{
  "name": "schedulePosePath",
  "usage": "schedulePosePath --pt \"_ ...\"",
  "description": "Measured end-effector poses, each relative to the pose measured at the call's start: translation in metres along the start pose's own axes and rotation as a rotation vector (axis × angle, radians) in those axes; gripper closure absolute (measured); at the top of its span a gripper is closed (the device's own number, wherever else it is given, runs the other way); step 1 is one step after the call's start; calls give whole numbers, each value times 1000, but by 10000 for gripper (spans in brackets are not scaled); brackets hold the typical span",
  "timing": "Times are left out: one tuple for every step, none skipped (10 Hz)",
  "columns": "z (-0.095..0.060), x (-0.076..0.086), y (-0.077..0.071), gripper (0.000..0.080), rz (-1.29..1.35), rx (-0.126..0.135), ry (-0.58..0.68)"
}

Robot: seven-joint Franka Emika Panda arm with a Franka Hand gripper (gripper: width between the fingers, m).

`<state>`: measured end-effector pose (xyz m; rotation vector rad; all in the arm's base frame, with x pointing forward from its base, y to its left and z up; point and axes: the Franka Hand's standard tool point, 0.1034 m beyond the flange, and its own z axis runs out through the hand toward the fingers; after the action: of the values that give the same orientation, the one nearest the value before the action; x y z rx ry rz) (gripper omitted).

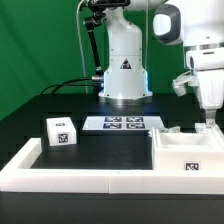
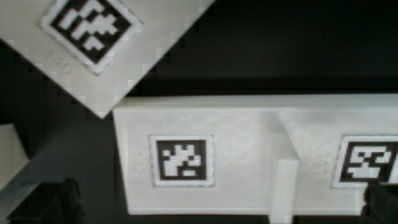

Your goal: Assemble cabinet

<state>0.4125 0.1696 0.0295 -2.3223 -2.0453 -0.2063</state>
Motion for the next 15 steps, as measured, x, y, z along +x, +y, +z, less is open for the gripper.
schedulePosePath --pt "6 1 -3 3 1 5 7" --pt "13 1 -7 3 4 11 13" --pt "17 0 -9 3 5 18 14" --pt "17 -1 -9 3 7 19 13" --pt "17 -2 -9 123 10 19 13" --pt "17 -2 -9 259 10 19 13" --pt "17 -2 -9 259 10 20 12" --pt "18 -2 -10 441 11 22 12" --pt "19 -2 -11 577 11 25 12" --pt "20 -2 -11 577 12 25 12" --pt "19 -2 -11 732 12 24 13" --pt "19 -2 -11 731 12 24 13" --pt "19 -2 -11 731 12 24 13" --pt "18 -2 -10 731 10 25 10" --pt "14 -4 -9 731 7 28 -1"
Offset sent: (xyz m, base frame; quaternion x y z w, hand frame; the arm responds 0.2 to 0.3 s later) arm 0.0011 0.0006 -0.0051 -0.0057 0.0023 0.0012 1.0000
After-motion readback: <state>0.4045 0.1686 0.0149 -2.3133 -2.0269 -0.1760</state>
